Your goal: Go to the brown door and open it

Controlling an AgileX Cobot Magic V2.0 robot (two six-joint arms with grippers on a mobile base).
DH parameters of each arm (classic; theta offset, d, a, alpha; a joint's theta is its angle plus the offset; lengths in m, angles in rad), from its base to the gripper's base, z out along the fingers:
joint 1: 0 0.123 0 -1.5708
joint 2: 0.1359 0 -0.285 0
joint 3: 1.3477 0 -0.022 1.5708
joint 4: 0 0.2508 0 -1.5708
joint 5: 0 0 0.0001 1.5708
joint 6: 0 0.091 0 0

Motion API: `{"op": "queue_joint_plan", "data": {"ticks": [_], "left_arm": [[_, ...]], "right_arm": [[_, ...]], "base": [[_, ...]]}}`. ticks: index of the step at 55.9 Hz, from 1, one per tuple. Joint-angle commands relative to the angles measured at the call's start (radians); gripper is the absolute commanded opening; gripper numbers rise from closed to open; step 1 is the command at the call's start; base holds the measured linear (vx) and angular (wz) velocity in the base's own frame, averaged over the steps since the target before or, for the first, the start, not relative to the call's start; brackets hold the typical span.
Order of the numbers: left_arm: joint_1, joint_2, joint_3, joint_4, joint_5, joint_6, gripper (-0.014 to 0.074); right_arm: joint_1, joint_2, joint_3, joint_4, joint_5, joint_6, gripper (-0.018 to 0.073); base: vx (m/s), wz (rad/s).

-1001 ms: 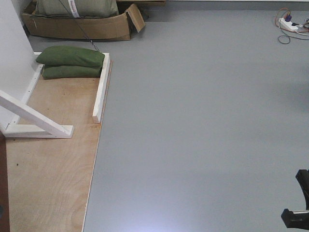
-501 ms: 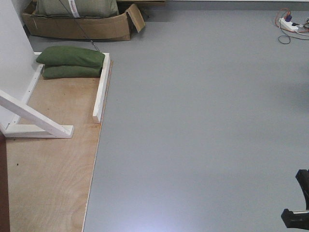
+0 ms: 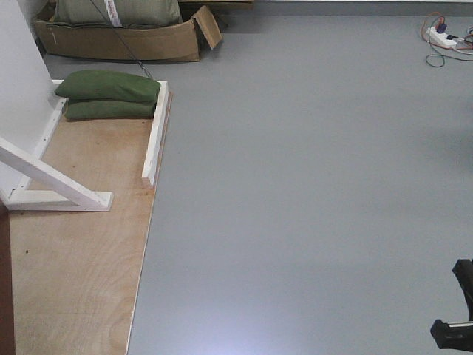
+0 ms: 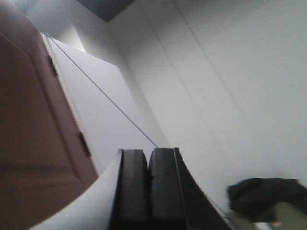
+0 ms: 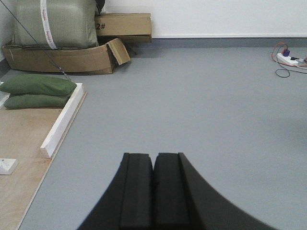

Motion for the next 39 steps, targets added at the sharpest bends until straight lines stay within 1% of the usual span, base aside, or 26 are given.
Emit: {"op": "queue_joint_plan", "data": {"ticks": [1, 5, 8, 15, 18, 24, 27, 31, 34, 39], "left_arm": [[0.077, 0.03, -0.137, 0.074, -0.019, -0.001, -0.0006], [0.161, 0.042, -0.22, 0.124, 0.029, -0.001, -0.0006], [0.214, 0.051, -0.283, 0.147, 0.079, -0.001, -0.0006], [0.344, 0.073, -0.404, 0.15, 0.2, -0.001, -0.0006], [0.38, 0.081, -0.431, 0.157, 0.239, -0.002, -0.0006], [0.445, 0.095, -0.464, 0.201, 0.331, -0.012, -0.0006], [0.467, 0.098, -0.467, 0.23, 0.389, -0.012, -0.0006], [0.482, 0.109, -0.467, 0.292, 0.48, -0.013, -0.0006], [0.494, 0.121, -0.467, 0.373, 0.562, -0.026, -0.0006], [0.531, 0.146, -0.467, 0.512, 0.684, -0.081, -0.0006]], "right_arm": [[-0.001, -0.006, 0.004, -0.003, -0.076, -0.006, 0.0], [-0.001, -0.006, 0.004, -0.003, -0.076, -0.006, 0.0], [-0.001, -0.006, 0.004, -0.003, -0.076, -0.006, 0.0], [-0.001, -0.006, 0.004, -0.003, -0.076, -0.006, 0.0], [-0.001, -0.006, 0.004, -0.003, -0.076, -0.006, 0.0], [-0.001, -0.006, 0.004, -0.003, -0.076, -0.006, 0.0], [-0.001, -0.006, 0.004, -0.003, -0.076, -0.006, 0.0], [-0.001, -0.006, 0.004, -0.003, -0.076, -0.006, 0.0], [-0.001, -0.006, 0.004, -0.003, -0.076, -0.006, 0.0], [-0.001, -0.006, 0.004, -0.003, -0.076, -0.006, 0.0]], "base": [[0.0, 0.0], [0.0, 0.0], [0.0, 0.0], [0.0, 0.0], [0.0, 0.0], [0.0, 0.0], [0.0, 0.0], [0.0, 0.0], [0.0, 0.0], [0.0, 0.0]]}}
